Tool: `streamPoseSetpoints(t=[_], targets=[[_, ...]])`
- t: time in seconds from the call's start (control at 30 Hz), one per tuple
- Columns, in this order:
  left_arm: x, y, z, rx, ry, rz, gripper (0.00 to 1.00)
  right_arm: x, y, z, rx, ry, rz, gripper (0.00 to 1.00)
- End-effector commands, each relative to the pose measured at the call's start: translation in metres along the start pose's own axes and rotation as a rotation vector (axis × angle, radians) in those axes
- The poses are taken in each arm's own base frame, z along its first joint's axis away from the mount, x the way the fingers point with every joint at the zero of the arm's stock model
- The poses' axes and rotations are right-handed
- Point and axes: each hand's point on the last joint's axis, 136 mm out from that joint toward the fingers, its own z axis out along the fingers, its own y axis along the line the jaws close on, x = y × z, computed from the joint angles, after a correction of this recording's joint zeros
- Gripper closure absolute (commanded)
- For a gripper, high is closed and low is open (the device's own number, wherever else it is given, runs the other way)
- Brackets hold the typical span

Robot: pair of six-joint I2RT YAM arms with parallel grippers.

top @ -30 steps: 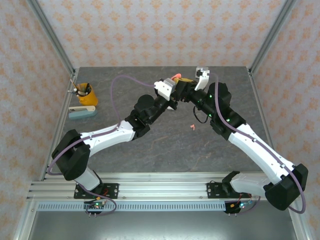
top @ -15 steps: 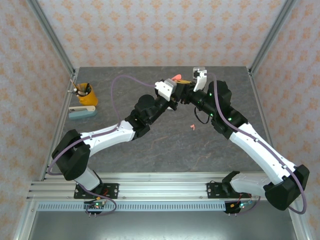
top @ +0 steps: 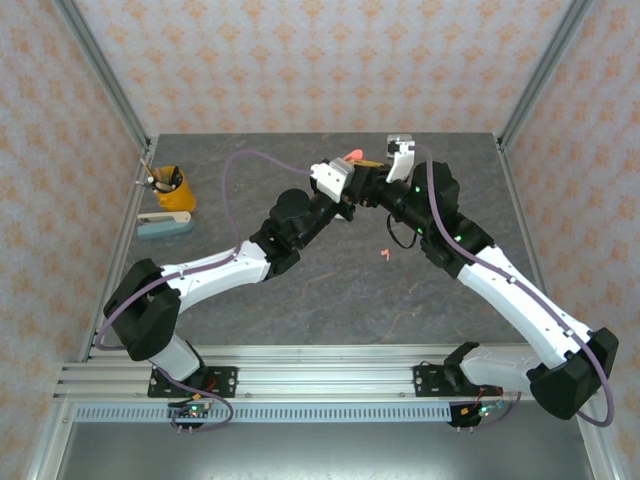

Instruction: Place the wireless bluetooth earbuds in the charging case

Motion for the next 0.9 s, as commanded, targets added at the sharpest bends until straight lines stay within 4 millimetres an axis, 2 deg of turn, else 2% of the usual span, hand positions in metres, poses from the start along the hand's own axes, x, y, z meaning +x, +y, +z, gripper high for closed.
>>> streamPoseSetpoints(t=[0.0, 0.2, 0.27, 0.4, 0.6, 0.7, 0.77, 0.87], targets=[[-0.039, -0.009, -0.003, 0.036, -0.117, -0.010, 1.00, -0.008, -0.010, 0.004, 0.054, -0.045, 0.042, 0.82], [-0.039, -0.010, -0.004, 0.042, -0.118, -0.011, 1.00, -0.014, -0.003, 0.005, 0.024, -0.057, 0.055, 0.82], [-0.040, -0.009, -0.005, 0.041, -0.121, -0.009, 1.00, -0.004, -0.006, 0.013, 0.027, -0.022, 0.053, 0.83], [-0.043, -0.010, -0.005, 0.042, -0.125, -0.005, 1.00, 0.003, -0.002, 0.012, 0.003, 0.017, 0.024, 0.83], [-0.047, -0.009, -0.005, 0.038, -0.130, 0.003, 1.00, 0.015, 0.004, 0.007, -0.035, 0.084, -0.029, 0.83], [-0.047, -0.008, -0.005, 0.032, -0.131, 0.008, 1.00, 0.026, 0.001, 0.006, -0.032, 0.123, -0.042, 0.83], [-0.049, -0.007, -0.004, 0.027, -0.134, 0.010, 1.00, 0.023, 0.004, -0.002, -0.038, 0.111, -0.047, 0.83], [-0.049, -0.008, -0.004, 0.030, -0.133, 0.010, 1.00, 0.026, 0.000, -0.004, -0.025, 0.114, -0.046, 0.83]])
